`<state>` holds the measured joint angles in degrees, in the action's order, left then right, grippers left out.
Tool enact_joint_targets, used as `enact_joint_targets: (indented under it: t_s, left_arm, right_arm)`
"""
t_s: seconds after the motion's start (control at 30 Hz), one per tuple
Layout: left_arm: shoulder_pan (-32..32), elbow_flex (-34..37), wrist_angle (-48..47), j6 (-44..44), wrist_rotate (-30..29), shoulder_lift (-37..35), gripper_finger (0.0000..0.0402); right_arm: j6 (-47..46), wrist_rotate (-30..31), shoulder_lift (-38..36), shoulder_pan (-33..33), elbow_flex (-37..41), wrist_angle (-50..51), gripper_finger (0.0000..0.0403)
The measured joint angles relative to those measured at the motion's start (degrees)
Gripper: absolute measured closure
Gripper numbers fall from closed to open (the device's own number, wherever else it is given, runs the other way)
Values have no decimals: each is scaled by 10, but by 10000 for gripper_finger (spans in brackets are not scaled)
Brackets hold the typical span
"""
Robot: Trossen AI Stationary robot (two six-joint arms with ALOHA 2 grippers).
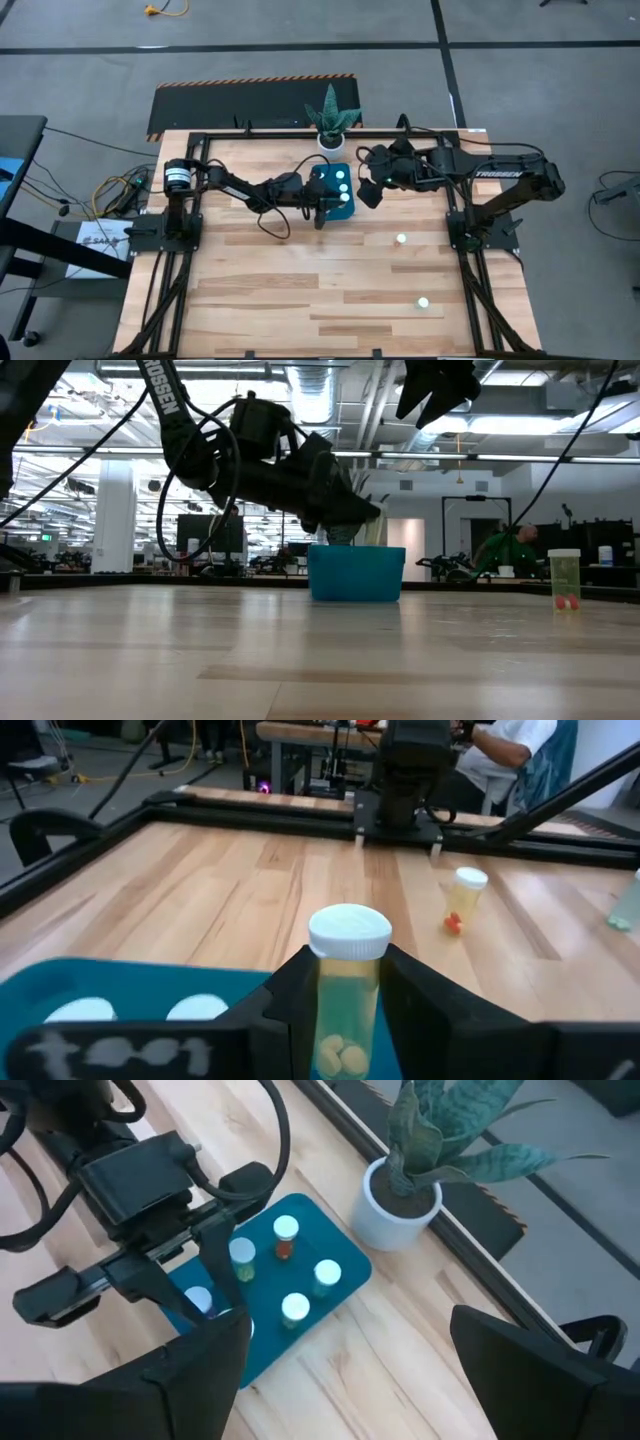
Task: Pick and place pill bottles into a basket
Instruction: Put the yellow pill bottle into the blue container
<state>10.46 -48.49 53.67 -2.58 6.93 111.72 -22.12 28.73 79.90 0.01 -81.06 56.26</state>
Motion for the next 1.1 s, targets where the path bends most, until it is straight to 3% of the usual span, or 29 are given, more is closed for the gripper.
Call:
enact_joint_targets:
  t_s: [0.3,0.93,1.1]
  left_arm:
    - [0,0,-6,0,-8,0,281]
    - [-14,1,-8,-11,-32,0,278]
    - [-14,-3,-49,-1,-32,-1,278]
  right_arm:
    - [1,0,0,0,0,1,68]
    - [16,2,0,0,0,8,68]
    - [16,3,0,0,0,8,68]
